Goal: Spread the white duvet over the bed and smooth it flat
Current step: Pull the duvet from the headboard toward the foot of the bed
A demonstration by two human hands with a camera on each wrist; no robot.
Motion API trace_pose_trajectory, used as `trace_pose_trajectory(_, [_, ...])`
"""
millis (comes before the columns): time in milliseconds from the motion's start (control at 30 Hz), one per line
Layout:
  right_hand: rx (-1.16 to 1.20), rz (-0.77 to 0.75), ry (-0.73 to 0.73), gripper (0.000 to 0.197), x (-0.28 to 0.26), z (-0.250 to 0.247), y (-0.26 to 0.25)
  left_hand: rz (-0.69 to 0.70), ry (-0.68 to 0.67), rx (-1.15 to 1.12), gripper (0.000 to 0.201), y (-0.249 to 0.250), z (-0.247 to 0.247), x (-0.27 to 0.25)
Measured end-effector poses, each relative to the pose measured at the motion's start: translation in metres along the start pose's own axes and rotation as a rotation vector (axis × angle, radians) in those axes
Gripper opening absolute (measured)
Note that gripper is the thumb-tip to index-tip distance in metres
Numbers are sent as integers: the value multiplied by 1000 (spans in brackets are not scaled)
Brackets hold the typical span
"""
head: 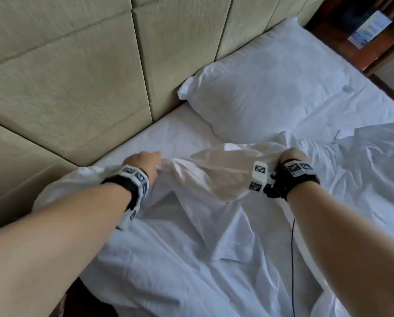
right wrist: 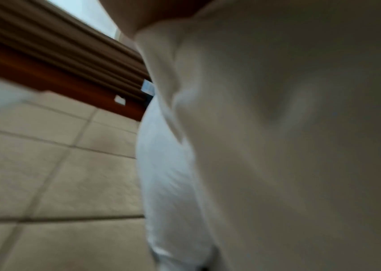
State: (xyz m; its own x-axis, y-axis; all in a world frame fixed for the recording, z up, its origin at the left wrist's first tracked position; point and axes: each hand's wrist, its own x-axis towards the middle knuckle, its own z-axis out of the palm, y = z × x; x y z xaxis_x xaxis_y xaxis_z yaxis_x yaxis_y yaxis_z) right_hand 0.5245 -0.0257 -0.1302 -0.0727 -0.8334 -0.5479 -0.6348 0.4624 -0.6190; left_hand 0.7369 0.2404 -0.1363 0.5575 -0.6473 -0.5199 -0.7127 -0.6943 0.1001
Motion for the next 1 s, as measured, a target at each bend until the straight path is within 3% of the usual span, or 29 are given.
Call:
trace_pose_trajectory(67, [146,-117,33,38,6,-22,-37,-126,244,-113,21,-27,-62,37])
trace_pose_trajectory(100, [216,-102,-3,30,5,-36,-52,-141,323,-109,17,-40,-91,52])
trace_pose_trajectory(167, [374,-166,-50,14,5,-52,-71,-117,398,-19,10,-50,-133,72])
trace_pose_trajectory(233, [396,-210,18,9,10,-47,-65,-141,409,25,18,-43,-136,83])
trace_pose_trajectory(267, [289,-294,45,13,6,-39,-57,-185,411,-8,28,-35,-129,86])
trace_pose_trajectory(333, [-10,-455,48,45,-10,-19,-31,-246,369,-81,49,-22,-106,88])
trace_pose_trajectory(467, [-469,-678,-173,91,-38,29,30,-108,160,-15,91,-8,-54,86])
trace_pose_trajectory(567, [-682,-724,-263,122,-48,63,59,-88,136,45,101,-6,-26,79])
trace_pose_trajectory(667, [-851,-794,-303,133,-55,89,70,-117,140,42,100,-16,-5,73])
trace_pose_trajectory(800, [-1130,-989,-498,119,-90,125,102,-128,-2,13,76,-33,16,60])
trace_pose_trajectory(900, [-1276,-880,-516,93,-87,123,122,-77,-222,12,59,-43,33,49])
trace_pose_trajectory(1000, [-1237,-754,-502,54,-44,109,88,-63,-333,21,54,-55,43,38])
